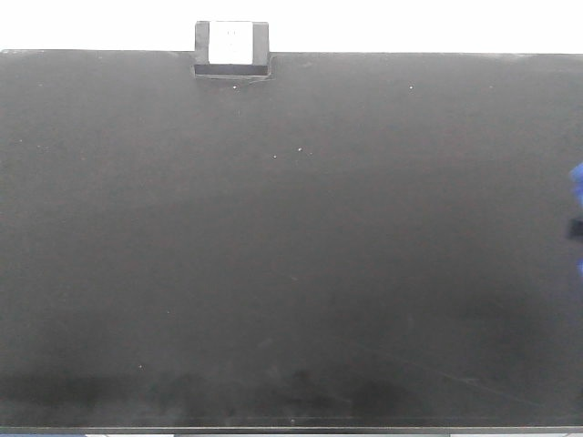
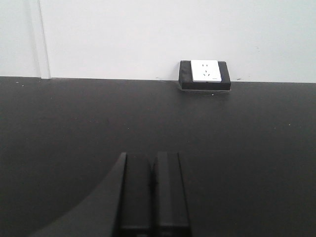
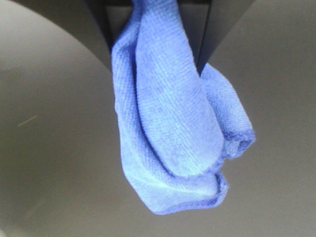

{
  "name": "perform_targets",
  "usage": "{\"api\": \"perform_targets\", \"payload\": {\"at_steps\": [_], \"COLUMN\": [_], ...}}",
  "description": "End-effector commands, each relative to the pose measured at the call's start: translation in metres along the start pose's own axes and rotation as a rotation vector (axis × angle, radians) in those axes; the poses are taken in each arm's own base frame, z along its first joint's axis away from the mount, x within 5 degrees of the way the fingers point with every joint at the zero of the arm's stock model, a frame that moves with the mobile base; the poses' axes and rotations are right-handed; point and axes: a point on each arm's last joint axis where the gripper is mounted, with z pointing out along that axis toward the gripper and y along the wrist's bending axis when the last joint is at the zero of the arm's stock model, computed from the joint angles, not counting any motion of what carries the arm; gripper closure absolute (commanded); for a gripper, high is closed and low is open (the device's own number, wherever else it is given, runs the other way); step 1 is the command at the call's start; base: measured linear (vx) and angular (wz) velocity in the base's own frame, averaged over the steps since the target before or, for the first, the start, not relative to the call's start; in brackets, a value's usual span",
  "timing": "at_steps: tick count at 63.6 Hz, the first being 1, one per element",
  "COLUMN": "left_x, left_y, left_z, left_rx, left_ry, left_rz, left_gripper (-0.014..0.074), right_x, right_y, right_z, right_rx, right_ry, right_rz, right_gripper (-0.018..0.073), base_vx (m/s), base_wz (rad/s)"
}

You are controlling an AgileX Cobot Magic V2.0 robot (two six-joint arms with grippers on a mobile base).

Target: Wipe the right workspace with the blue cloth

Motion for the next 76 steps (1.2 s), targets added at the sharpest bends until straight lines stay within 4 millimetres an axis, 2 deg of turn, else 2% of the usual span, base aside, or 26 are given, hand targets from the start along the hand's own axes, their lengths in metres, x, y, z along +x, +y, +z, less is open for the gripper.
{"api": "perform_targets", "payload": {"at_steps": [1,7,22,28,32,39,45,52,57,62,67,76], "left_x": [0.002,0.002,0.002,0.002,0.002,0.002,0.002,0.002,0.002,0.002,0.002,0.002], "left_y": [-0.001,-0.001,-0.001,-0.001,-0.001,-0.001,-0.001,-0.001,-0.001,-0.001,-0.001,-0.001], "left_z": [0.001,0.001,0.001,0.001,0.001,0.001,0.001,0.001,0.001,0.001,0.001,0.001], "left_rx": [0.019,0.019,0.019,0.019,0.019,0.019,0.019,0.019,0.019,0.019,0.019,0.019], "left_ry": [-0.066,-0.066,-0.066,-0.066,-0.066,-0.066,-0.066,-0.066,-0.066,-0.066,-0.066,-0.066], "left_rz": [-0.007,-0.007,-0.007,-0.007,-0.007,-0.007,-0.007,-0.007,-0.007,-0.007,-0.007,-0.007], "left_gripper": [0.0602,0.0602,0.0602,0.0602,0.0602,0.0602,0.0602,0.0602,0.0602,0.0602,0.0602,0.0602], "right_x": [-0.019,-0.02,-0.008,-0.002,0.004,0.015,0.031,0.057,0.072,0.077,0.075,0.059], "right_y": [0.009,0.017,0.035,0.052,0.071,0.111,0.148,0.195,0.217,0.222,0.217,0.182], "right_z": [0.013,0.034,0.08,0.091,0.098,0.099,0.092,0.072,0.058,0.054,0.059,0.086], "right_rx": [-0.056,-0.103,-0.167,-0.217,-0.275,-0.396,-0.498,-0.643,-0.725,-0.746,-0.712,-0.557], "right_ry": [-0.11,-0.108,-0.013,0.011,0.015,0.015,0.039,0.057,0.053,0.056,0.072,0.123], "right_rz": [-0.062,-0.064,-0.08,-0.122,-0.164,-0.192,-0.208,-0.275,-0.342,-0.362,-0.337,-0.257], "right_gripper": [0.0564,0.0564,0.0564,0.0562,0.0561,0.056,0.0558,0.0553,0.055,0.0549,0.0549,0.0549], "base_vx": [0.0,0.0,0.0,0.0,0.0,0.0,0.0,0.0,0.0,0.0,0.0,0.0], "base_wz": [0.0,0.0,0.0,0.0,0.0,0.0,0.0,0.0,0.0,0.0,0.0,0.0]}}
